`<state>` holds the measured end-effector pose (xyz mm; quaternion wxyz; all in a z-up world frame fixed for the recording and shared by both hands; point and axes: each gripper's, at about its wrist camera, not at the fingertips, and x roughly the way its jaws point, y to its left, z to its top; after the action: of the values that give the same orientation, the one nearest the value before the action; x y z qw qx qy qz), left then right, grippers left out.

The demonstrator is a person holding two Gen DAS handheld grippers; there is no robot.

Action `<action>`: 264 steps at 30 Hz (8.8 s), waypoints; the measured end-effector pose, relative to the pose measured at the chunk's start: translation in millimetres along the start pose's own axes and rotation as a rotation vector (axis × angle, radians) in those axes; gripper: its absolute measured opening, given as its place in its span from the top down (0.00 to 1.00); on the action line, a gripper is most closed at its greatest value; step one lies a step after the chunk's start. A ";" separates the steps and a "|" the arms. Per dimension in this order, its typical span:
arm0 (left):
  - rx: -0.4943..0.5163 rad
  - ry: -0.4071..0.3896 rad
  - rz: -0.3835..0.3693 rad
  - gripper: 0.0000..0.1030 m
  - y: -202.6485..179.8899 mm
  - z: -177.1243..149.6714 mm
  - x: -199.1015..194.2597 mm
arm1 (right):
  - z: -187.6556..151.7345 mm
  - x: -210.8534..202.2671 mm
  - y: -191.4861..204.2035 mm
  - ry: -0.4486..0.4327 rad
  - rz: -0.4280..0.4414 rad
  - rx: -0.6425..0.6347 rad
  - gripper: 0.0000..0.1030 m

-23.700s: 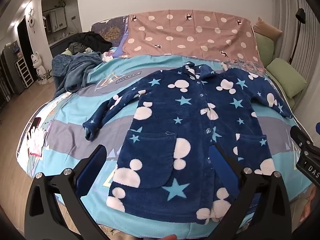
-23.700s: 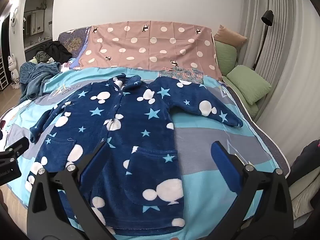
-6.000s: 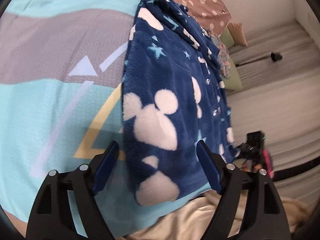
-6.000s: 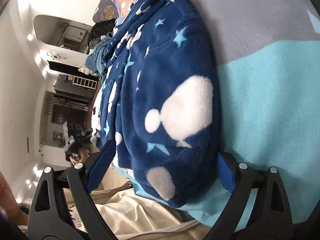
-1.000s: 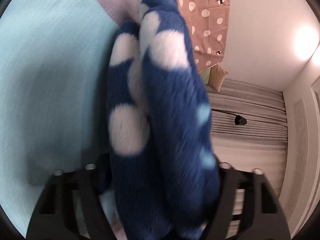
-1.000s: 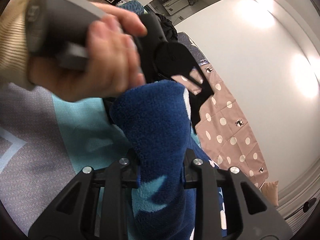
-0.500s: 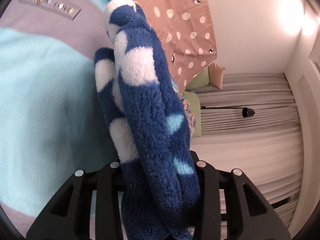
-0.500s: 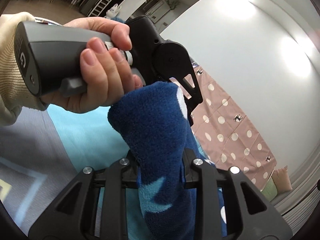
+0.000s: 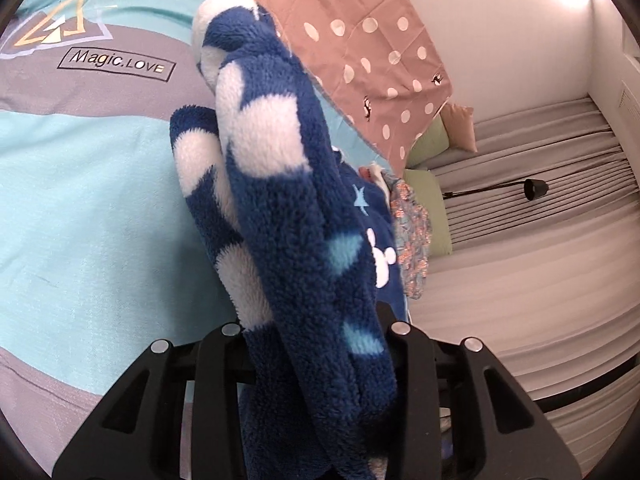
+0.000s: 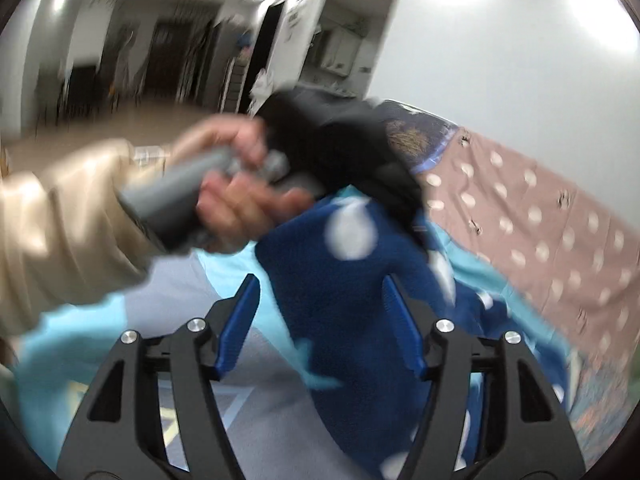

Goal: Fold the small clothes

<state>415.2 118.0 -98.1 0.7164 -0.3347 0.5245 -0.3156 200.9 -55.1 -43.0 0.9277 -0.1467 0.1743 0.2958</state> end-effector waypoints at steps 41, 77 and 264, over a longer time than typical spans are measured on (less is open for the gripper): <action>0.157 0.037 0.106 0.66 -73.6 -14.4 15.4 | -103.7 59.8 -108.7 0.398 0.277 0.424 0.34; 0.167 0.078 0.165 0.66 -120.0 -25.4 44.9 | -108.4 -16.8 -102.7 0.401 0.078 0.799 0.60; 0.127 0.236 -0.041 0.30 -87.2 -120.6 114.1 | -100.9 31.2 -268.2 0.356 0.514 1.252 0.30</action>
<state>318.9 -41.8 -116.2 0.6629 -0.2598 0.5771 -0.4000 361.7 -287.1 -100.9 0.6957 0.4149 0.4906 0.3213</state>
